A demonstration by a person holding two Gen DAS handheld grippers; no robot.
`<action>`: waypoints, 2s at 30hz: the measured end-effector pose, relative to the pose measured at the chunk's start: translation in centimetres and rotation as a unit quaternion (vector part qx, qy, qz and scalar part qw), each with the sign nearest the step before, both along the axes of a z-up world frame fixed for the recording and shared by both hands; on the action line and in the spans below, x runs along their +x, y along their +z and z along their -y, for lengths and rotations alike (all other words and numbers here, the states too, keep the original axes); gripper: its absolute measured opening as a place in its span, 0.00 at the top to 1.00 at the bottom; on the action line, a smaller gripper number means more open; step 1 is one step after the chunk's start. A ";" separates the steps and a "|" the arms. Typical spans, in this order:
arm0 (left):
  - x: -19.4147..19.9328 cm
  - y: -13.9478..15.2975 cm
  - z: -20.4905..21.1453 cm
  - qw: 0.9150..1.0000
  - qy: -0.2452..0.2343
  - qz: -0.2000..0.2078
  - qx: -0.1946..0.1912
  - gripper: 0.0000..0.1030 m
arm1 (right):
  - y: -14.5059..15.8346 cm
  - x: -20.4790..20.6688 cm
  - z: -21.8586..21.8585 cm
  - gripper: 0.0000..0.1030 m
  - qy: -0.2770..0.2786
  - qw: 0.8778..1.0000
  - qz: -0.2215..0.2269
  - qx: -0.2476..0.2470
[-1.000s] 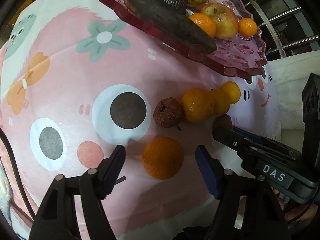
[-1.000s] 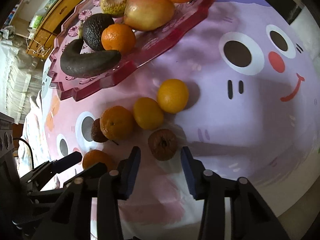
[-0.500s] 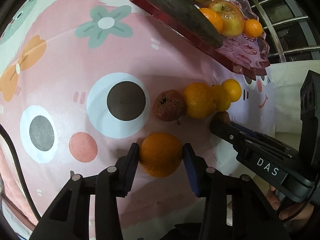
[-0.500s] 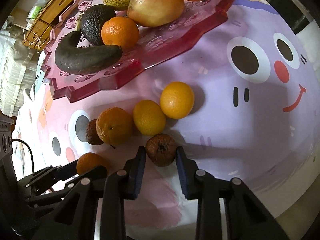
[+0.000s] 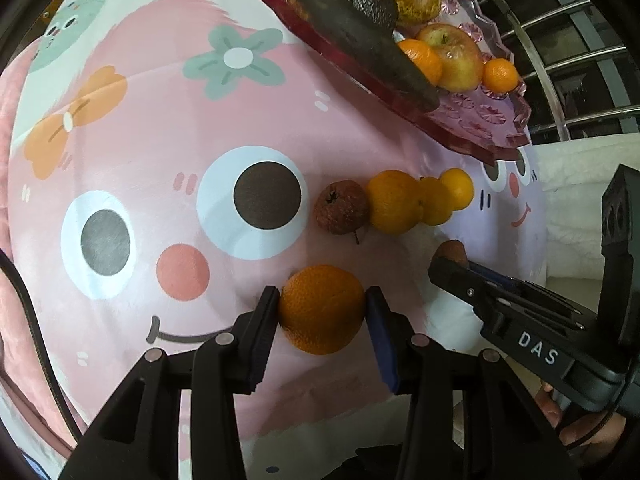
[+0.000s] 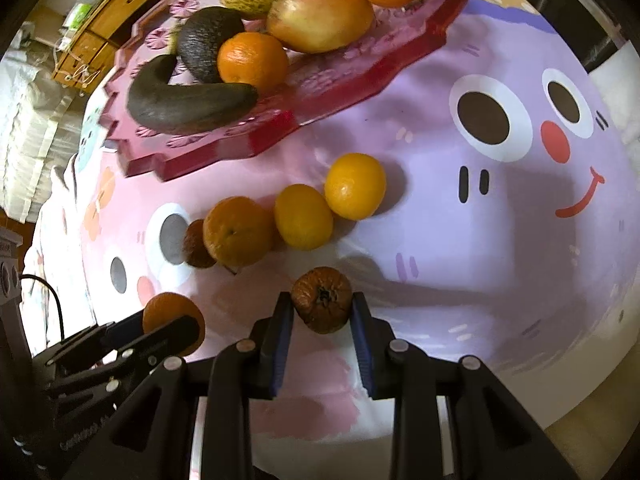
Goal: Organize fruits
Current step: 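Carry the orange and brown fruit into the pink bowl and open both tools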
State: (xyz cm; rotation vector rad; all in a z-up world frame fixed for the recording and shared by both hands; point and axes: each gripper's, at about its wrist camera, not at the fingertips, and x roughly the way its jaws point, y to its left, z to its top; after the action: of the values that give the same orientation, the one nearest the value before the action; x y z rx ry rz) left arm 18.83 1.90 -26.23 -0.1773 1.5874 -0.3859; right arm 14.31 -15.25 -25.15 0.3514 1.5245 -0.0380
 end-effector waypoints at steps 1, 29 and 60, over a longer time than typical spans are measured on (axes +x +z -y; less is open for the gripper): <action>-0.1 0.2 -0.1 1.000 0.002 0.002 0.000 0.59 | 0.2 0.0 -0.1 0.72 0.006 1.000 0.003 0.000; -2.5 10.0 4.0 0.993 0.089 0.081 0.002 0.59 | 10.2 0.9 3.3 0.72 0.196 0.971 0.136 -0.023; 5.3 8.7 10.4 0.981 0.148 0.123 -0.017 0.59 | 10.5 9.8 8.9 0.72 0.262 0.921 0.287 -0.039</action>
State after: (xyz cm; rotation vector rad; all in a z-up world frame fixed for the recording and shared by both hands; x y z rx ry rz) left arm 24.18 -8.49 -17.55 -0.3720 1.2876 -0.1935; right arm 24.13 -24.15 -14.67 -0.1185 0.9856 0.3960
